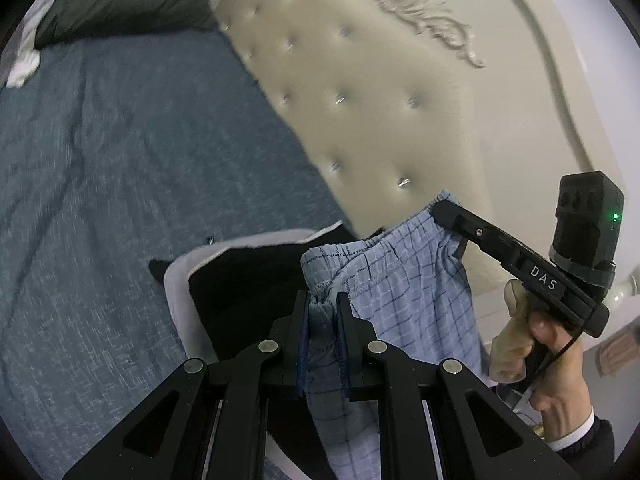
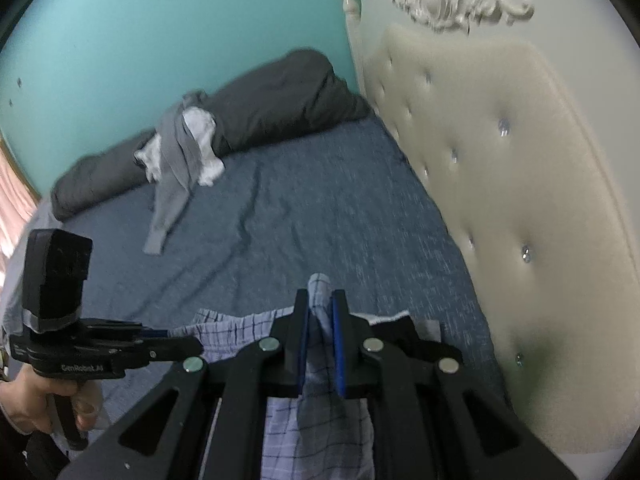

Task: Fold clothes
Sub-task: 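Lower the plaid shorts onto the black clothes stack with both grippers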

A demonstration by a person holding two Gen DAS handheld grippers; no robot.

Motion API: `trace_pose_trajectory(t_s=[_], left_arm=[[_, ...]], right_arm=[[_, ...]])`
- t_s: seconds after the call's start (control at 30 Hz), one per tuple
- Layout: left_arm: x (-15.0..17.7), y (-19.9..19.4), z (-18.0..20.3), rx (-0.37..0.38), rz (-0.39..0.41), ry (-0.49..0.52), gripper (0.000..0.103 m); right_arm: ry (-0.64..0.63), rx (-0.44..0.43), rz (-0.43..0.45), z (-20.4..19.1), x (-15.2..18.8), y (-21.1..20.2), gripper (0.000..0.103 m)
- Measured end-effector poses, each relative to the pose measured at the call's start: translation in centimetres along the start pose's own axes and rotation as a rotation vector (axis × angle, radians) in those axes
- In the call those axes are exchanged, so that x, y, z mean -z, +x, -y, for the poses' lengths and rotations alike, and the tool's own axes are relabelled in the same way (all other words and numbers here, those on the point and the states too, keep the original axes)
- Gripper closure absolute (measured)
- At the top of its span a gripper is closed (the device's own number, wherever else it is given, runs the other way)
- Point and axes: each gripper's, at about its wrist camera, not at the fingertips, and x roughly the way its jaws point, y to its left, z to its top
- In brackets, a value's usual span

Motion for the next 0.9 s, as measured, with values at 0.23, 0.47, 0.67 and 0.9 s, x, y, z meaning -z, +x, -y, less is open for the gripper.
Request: trace_pose_trajectory(t_s=[0.23,0.47,0.67,0.9], left_arm=[[0.5,1.2,-1.3,0.012,-0.023,-0.037,0.065],[-0.5,-1.8,-2.1,0.028,0.076,-0.081,0.052],[-0.1,-2.2,-0.2,0.026,0.076,0.055,0.078],[0.6,-0.6,0.4,0.014,0.042,0.101,0.088]], right_arm=[[0.067,0.04,-0.108,1.7,1.3,2.5,0.09],[0.099,0.098,-0.021,2.8,0.5,-0.9,0.062],[0.054,-0.025,0.041,2.1,0.5,-3.3,0.083],[-0.031,-0.018,-0.117,0.5,1.8,-0.3,0.095]])
